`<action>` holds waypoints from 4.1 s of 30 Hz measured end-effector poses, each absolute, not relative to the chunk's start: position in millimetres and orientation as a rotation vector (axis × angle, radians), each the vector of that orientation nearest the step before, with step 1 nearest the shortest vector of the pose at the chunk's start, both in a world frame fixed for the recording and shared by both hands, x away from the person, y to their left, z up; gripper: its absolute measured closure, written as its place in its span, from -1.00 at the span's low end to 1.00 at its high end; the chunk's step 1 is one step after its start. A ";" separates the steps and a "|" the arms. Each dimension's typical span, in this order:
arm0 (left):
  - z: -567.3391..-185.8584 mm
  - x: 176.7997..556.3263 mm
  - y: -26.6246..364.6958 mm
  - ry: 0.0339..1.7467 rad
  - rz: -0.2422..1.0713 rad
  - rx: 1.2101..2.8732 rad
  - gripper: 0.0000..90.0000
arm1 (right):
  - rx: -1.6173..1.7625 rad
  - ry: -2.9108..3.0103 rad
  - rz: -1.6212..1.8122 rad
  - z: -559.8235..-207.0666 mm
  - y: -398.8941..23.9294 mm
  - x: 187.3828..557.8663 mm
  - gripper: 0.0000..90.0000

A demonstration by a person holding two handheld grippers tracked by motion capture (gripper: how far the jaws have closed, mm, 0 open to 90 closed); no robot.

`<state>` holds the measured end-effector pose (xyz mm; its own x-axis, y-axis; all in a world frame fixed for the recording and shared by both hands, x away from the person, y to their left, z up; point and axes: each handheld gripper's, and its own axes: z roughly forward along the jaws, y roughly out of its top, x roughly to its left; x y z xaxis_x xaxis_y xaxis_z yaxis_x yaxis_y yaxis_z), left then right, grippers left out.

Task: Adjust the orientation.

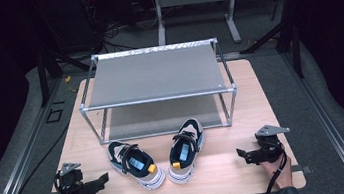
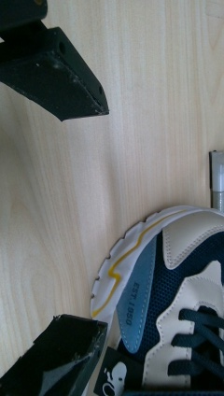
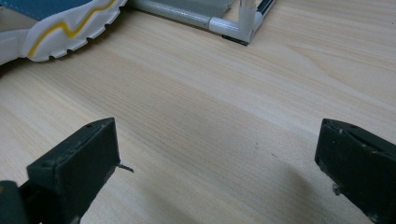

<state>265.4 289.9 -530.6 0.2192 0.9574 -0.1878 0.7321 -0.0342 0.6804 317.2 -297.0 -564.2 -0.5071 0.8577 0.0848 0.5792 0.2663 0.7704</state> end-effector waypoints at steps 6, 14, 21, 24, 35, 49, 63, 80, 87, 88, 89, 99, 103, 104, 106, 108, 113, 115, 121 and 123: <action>-516.3 266.2 287.4 1.549 0.423 1.823 -1.00 | 1.316 2.205 1.111 -564.6 -297.1 318.3 -1.00; -494.4 269.6 278.3 1.514 0.413 1.835 -1.00 | 1.315 2.213 1.105 -564.8 -296.3 318.6 -1.00; -478.9 275.8 264.7 1.470 0.399 1.862 -1.00 | 1.312 2.202 1.106 -564.6 -296.2 318.0 -1.00; -474.3 278.3 257.9 1.448 0.391 1.878 -1.00 | 1.310 2.209 1.104 -564.8 -296.1 318.4 -1.00; -470.3 297.7 223.4 1.396 0.338 1.928 -1.00 | 1.309 2.220 1.083 -565.0 -294.5 319.1 -1.00; -481.3 315.4 196.2 1.394 0.304 1.988 -0.23 | 1.304 2.227 1.074 -565.5 -293.3 319.1 -0.96; -489.7 317.8 189.8 1.389 0.319 2.019 0.19 | 1.302 2.239 1.059 -565.8 -292.5 319.8 -0.92; -491.8 311.4 191.7 1.380 0.422 2.000 0.65 | 1.309 2.238 1.053 -566.0 -292.3 320.3 -0.91; -489.7 308.4 196.5 1.362 0.409 1.987 0.67 | 1.313 2.236 1.055 -566.0 -292.3 320.5 -0.91; -489.1 307.7 197.2 1.357 0.408 1.982 0.68 | 1.314 2.236 1.053 -565.9 -292.3 320.5 -0.91; -488.0 307.0 198.5 1.350 0.402 1.976 0.68 | 1.315 2.236 1.054 -565.9 -292.3 320.5 -0.91; -470.1 302.3 208.5 1.243 0.372 1.976 0.68 | 1.317 2.236 1.056 -566.0 -292.4 320.8 -0.91; -464.5 304.0 208.6 1.194 0.360 1.999 0.69 | 1.319 2.236 1.057 -566.1 -292.4 320.9 -0.91; -462.9 305.1 208.4 1.179 0.354 2.014 0.69 | 1.318 2.236 1.054 -566.1 -292.5 321.0 -0.90; -461.1 306.4 207.0 1.166 0.351 2.026 0.68 | 1.318 2.236 1.056 -566.1 -292.6 320.9 -0.90; -459.8 307.8 205.3 1.148 0.352 2.042 0.68 | 1.318 2.236 1.057 -566.1 -292.6 320.9 -0.90; -459.6 312.5 201.9 1.072 0.334 2.092 0.68 | 1.317 2.237 1.057 -566.1 -292.5 320.9 -0.90; -460.3 314.7 199.5 1.051 0.325 2.112 0.68 | 1.319 2.238 1.053 -566.1 -292.3 320.9 -0.90; -463.8 321.7 195.5 1.011 0.282 2.145 0.68 | 1.320 2.237 1.051 -566.1 -292.2 320.8 -0.90; -465.6 323.9 194.1 0.987 0.266 2.156 0.68 | 1.320 2.237 1.051 -566.1 -292.2 320.8 -0.90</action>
